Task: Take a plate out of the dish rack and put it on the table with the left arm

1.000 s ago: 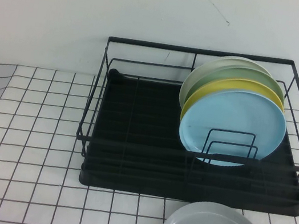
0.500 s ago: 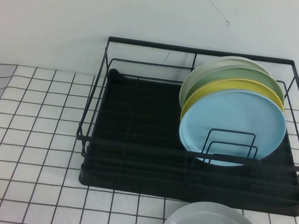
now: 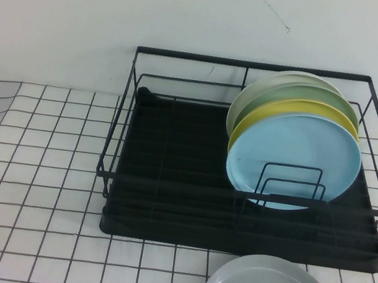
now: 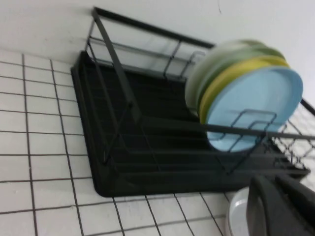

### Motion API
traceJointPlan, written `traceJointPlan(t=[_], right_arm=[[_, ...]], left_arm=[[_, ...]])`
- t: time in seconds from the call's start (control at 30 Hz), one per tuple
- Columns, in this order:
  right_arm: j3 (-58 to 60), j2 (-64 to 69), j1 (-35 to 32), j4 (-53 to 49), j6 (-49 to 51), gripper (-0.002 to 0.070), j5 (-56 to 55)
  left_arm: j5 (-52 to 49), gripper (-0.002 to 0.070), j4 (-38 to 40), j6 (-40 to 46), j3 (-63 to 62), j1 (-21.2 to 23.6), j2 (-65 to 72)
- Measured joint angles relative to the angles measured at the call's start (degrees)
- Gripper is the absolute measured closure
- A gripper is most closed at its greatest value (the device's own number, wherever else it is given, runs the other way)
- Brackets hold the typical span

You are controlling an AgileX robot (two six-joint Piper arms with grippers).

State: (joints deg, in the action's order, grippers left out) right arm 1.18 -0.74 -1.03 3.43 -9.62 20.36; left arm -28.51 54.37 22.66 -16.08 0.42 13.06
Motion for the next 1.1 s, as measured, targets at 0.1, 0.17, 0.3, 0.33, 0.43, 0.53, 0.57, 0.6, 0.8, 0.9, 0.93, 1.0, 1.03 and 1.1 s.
traceJointPlan(t=[0.1,0.17,0.3,0.33,0.43,0.53,0.57,0.6,0.8,0.9,0.93,1.0,1.03,1.1], right_arm=[[0.00,0.00,0.00,0.00,0.00,0.0678,0.00],[0.00,0.00,0.00,0.00,0.00,0.0678,0.00],[0.00,0.00,0.00,0.00,0.00,0.0678,0.00],[0.00,0.00,0.00,0.00,0.00,0.0678,0.00],[0.00,0.00,0.00,0.00,0.00,0.0678,0.00],[0.00,0.00,0.00,0.00,0.00,0.0678,0.00],[0.00,0.00,0.00,0.00,0.00,0.0678,0.00],[0.00,0.00,0.00,0.00,0.00,0.0678,0.00],[0.00,0.00,0.00,0.00,0.00,0.0678,0.00],[0.00,0.00,0.00,0.00,0.00,0.0678,0.00],[0.00,0.00,0.00,0.00,0.00,0.0678,0.00],[0.00,0.00,0.00,0.00,0.00,0.0678,0.00],[0.00,0.00,0.00,0.00,0.00,0.0678,0.00],[0.00,0.00,0.00,0.00,0.00,0.0678,0.00]], left_arm=[[-7.20,0.0678,-0.96,6.48,-8.54,0.00,11.45],[-10.18,0.0678,0.01,12.79,-13.07,0.00,18.83],[-14.87,0.0678,5.24,26.11,-20.28,0.00,31.65],[-16.01,0.0678,6.89,29.15,-22.14,0.00,35.21],[-18.23,0.0678,12.58,37.15,-27.06,0.00,44.96],[-18.01,0.0678,16.52,43.52,-32.62,-1.61,52.90],[-17.20,0.0678,16.90,44.81,-34.16,-2.84,55.52],[-16.17,0.0678,17.01,45.71,-36.14,-4.38,57.49],[-12.83,0.0678,16.87,50.77,-48.20,-14.99,70.49],[-11.07,0.0678,16.39,51.92,-53.50,-19.14,76.06],[-10.78,0.0678,15.66,52.17,-55.31,-20.18,77.87],[-10.72,0.0677,13.73,53.85,-58.28,-21.88,81.03],[-11.30,0.0671,12.93,55.49,-59.73,-22.75,82.65],[-11.90,0.0638,11.80,59.37,-62.36,-24.08,85.51]])
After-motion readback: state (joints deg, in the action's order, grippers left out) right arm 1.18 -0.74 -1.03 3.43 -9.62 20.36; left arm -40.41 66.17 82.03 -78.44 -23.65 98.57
